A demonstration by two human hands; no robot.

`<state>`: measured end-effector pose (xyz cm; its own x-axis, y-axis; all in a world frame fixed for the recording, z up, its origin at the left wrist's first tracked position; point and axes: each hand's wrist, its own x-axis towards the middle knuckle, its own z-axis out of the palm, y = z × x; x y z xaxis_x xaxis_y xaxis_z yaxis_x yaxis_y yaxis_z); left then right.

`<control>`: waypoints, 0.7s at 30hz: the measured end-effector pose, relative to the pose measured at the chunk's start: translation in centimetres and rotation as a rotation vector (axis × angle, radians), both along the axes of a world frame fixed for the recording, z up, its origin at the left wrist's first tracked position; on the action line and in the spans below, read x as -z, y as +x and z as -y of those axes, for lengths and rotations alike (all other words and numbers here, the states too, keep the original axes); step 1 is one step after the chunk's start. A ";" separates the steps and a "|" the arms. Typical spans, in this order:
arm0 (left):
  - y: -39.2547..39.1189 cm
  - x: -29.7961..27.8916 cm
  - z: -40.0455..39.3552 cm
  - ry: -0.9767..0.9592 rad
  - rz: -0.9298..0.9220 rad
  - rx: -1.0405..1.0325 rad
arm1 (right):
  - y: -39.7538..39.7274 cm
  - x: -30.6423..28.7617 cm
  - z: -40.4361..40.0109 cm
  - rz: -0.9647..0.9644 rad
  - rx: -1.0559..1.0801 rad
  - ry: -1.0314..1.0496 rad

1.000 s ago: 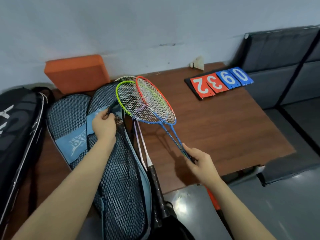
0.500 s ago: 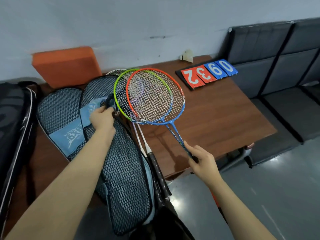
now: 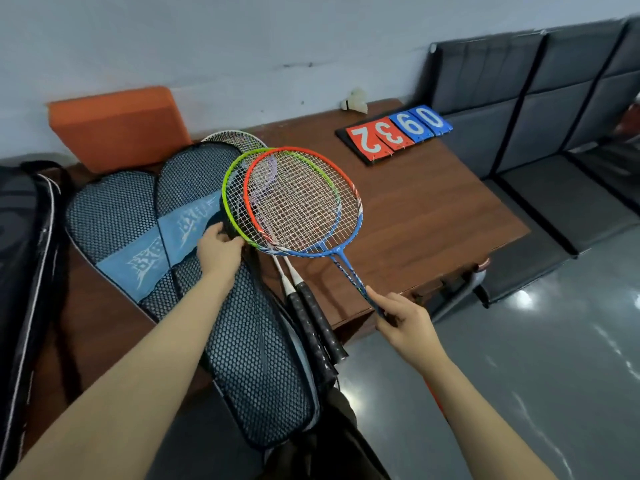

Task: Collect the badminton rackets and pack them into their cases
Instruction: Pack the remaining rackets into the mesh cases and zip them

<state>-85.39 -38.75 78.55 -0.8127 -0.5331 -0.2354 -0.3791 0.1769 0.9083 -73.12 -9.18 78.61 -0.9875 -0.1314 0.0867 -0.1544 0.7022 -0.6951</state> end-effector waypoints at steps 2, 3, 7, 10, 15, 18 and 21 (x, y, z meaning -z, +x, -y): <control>0.0 -0.1 0.7 0.113 -0.022 -0.123 | 0.5 -0.1 -0.1 0.021 -0.011 0.044; 0.0 -0.1 0.8 0.119 -0.042 -0.147 | 0.6 -0.1 -0.1 0.029 -0.013 0.066; 0.3 -0.8 1.0 0.094 -0.114 -0.287 | 0.7 0.0 0.5 0.072 -0.006 0.155; 0.2 -0.9 1.2 0.063 -0.139 -0.250 | 0.9 0.2 0.6 0.076 -0.008 0.142; 0.3 -0.3 0.9 -0.124 -0.076 0.010 | 1.2 0.4 0.4 0.042 -0.035 0.054; 0.5 0.1 0.8 -0.182 -0.110 0.099 | 1.5 0.3 0.1 0.044 -0.047 0.014; 0.8 0.3 0.7 -0.156 -0.114 0.246 | 1.9 0.1 0.0 0.057 -0.057 0.006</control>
